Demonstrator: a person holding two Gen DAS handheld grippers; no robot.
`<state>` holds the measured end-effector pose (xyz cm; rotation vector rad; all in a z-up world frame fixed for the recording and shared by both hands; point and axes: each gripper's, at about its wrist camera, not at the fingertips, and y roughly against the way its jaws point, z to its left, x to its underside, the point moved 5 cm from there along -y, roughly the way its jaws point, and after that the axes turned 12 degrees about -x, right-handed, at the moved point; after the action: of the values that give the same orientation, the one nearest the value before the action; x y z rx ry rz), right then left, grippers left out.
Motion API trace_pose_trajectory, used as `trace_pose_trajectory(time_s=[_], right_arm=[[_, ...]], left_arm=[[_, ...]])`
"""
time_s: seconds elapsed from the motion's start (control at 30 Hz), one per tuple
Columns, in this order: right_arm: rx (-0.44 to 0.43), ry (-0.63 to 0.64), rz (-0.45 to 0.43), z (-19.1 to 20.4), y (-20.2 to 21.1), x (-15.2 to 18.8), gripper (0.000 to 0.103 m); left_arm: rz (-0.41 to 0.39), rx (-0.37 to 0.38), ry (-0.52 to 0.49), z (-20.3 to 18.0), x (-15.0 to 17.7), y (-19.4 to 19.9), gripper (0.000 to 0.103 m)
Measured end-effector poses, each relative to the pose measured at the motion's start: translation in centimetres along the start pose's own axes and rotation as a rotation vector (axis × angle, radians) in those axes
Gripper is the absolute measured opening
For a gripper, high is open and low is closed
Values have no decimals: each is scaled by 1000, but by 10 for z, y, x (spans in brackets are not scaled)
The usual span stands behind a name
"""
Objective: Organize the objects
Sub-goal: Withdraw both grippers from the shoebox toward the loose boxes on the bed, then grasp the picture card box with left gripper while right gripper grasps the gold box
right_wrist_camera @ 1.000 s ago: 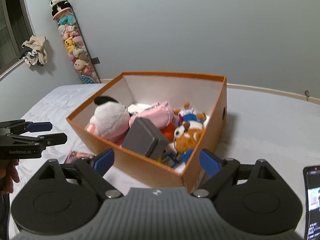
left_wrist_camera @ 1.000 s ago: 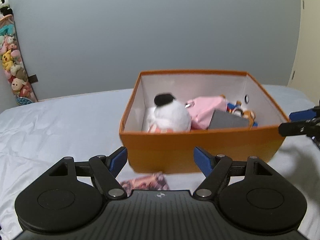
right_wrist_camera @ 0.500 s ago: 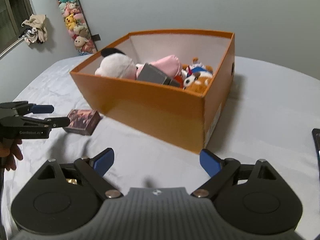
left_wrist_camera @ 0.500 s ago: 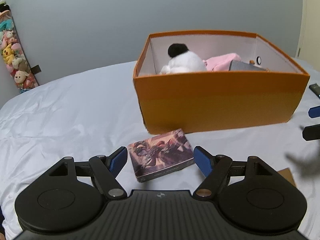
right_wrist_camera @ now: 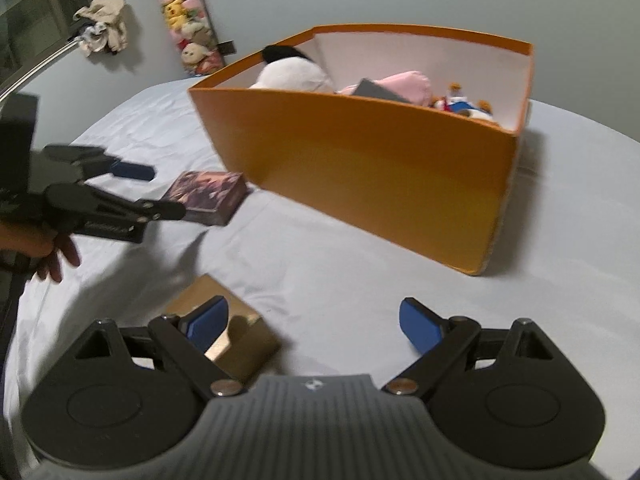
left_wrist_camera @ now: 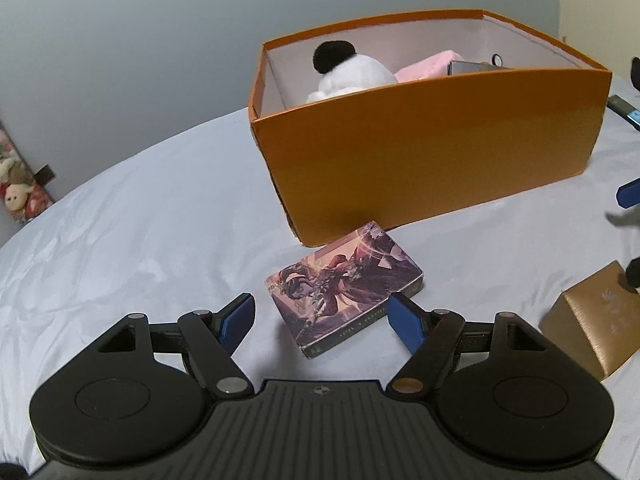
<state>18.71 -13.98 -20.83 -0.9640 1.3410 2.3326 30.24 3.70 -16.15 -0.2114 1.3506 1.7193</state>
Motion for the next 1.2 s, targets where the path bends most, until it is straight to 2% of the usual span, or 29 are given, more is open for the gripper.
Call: trace_pose_trajectory(time_s=[0.13,0.2,0.33,0.43,0.5,0.87,1.1,1.2], right_arm=[[-13,25,12,6,-4,2,93],[-18,27,18,8,-7,3,93],[-40,28,21,13,-10,4,93],[-58,47,25,18,-12,5,93],[-68,75,28,23,-13,5,93],[-114,213,62,51,-22,11,93],[-119,282,110,60,-29,17,92],[-110,311,134,61,-31,19,84]], left_arm=[[-30,34,-64,-3,-7,-6,90],[-43,55,-114,-6,-12,-9,93],[-47,114,-213,-17,-19,-15,93],[-11,119,-308,-26,-16,-26,93],[-29,106,-359,-30,-13,-30,98],[19,179,-263,-19,-14,-37,101],[33,153,-228,-20,-11,-32,99],[43,139,-193,-21,-9,-28,95]])
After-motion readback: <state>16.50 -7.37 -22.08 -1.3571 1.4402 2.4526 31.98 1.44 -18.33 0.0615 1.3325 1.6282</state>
